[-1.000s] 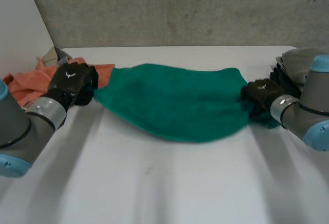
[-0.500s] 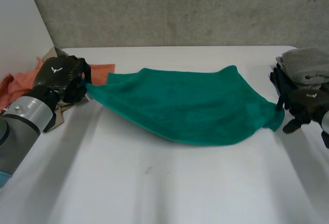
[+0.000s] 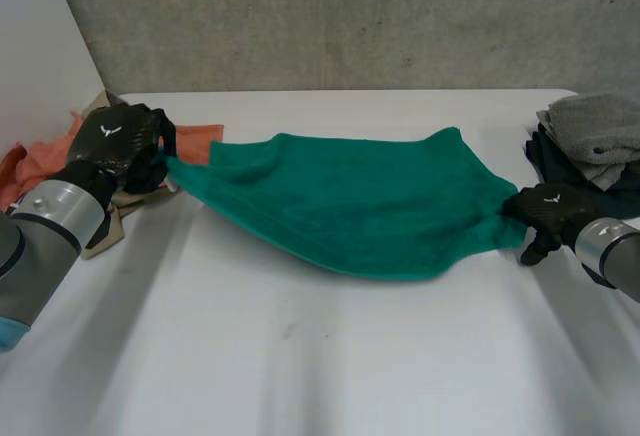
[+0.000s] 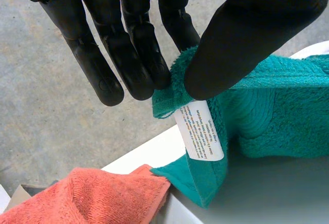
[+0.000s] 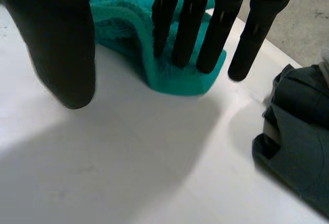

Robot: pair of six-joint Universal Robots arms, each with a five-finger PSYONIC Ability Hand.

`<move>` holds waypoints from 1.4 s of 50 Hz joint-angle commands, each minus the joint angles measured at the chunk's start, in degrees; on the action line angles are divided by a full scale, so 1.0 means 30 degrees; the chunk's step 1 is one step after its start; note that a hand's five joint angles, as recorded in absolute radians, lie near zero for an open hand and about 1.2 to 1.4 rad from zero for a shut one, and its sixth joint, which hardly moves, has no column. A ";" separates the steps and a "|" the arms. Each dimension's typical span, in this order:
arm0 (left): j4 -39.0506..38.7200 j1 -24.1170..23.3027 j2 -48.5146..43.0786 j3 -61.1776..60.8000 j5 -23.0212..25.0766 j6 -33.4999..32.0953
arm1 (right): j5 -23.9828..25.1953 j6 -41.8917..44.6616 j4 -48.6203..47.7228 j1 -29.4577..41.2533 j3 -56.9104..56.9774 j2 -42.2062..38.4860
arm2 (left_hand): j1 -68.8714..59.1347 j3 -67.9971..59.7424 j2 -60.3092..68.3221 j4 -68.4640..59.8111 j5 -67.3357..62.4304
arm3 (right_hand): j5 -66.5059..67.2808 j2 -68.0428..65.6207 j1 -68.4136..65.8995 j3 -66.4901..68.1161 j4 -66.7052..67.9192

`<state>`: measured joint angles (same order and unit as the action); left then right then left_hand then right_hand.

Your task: Fold the laundry.

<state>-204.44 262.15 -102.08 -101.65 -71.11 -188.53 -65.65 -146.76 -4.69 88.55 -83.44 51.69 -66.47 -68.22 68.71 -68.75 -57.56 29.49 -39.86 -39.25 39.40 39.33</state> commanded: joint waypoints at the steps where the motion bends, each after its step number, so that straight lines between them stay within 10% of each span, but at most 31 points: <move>1: 0.0001 0.0039 -0.0190 0.0192 -0.0026 0.0001 | -0.0497 -0.0037 0.0099 0.0395 0.1093 -0.0823 | -0.4510 -0.3926 0.3763 -0.3749 -0.4148 | 0.7917 -0.7794 -0.7996 0.7947 0.7971; 4: 0.0059 0.0069 -0.0191 0.0193 -0.0026 -0.0028 | -0.0675 -0.0124 0.0070 0.0425 0.1212 -0.0708 | -0.4510 -0.3926 0.3763 -0.3749 -0.4148 | 1.3492 -1.3369 -1.3571 1.3522 1.3546; 18: 0.4331 0.0946 0.1448 -0.1300 0.0763 -0.1695 | -0.0177 -0.0538 0.1707 -0.0423 -0.1072 0.3509 | -0.4510 -0.3926 0.3763 -0.3749 -0.4148 | 1.3503 -1.3380 -1.3582 1.3533 1.3557; 30: 1.8909 0.5073 0.5110 -0.3527 0.3548 -1.2903 | -0.1992 0.9796 1.4559 -0.4083 -0.2450 0.5972 | -0.4510 -0.3926 0.3763 -0.3749 -0.4148 | 1.3503 -1.3380 -1.3582 1.3533 1.3557; 34: 2.2380 0.5956 0.5113 -0.3850 0.3547 -1.6633 | -0.1292 0.9635 1.4020 -0.4146 -0.2042 0.5856 | -0.4510 -0.3926 0.3763 -0.3749 -0.4148 | 1.3503 -1.3380 -1.3582 1.3533 1.3557; 40: 2.0923 0.5462 0.3710 -0.3180 0.3899 -1.8106 | -0.0120 0.6268 1.2348 -0.3678 -0.0958 0.4657 | -0.4510 -0.3926 0.3763 -0.3749 -0.4148 | 1.3503 -1.3380 -1.3582 1.3533 1.3557; 53: 1.3511 0.0949 -0.3527 0.4143 0.0504 -1.0549 | -0.0787 -0.3019 0.5352 -0.2009 0.2001 0.1288 | -0.4510 -0.3926 0.3763 -0.3749 -0.4148 | 1.3503 -1.3380 -1.3582 1.3533 1.3557; 70: 0.9992 -0.0986 -0.8539 0.9800 -0.2868 -0.8965 | -0.4102 -0.4226 0.1244 -0.0454 0.3234 -0.0707 | -0.4510 -0.3926 0.3763 -0.3749 -0.4148 | 1.3503 -1.3380 -1.3582 1.3533 1.3557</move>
<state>-173.64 260.51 -125.34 -75.72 -77.49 -215.96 -76.29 -159.67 2.19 86.60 -73.89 50.41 -66.47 -68.41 68.84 -68.94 -57.56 57.36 -67.72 -64.46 68.19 68.67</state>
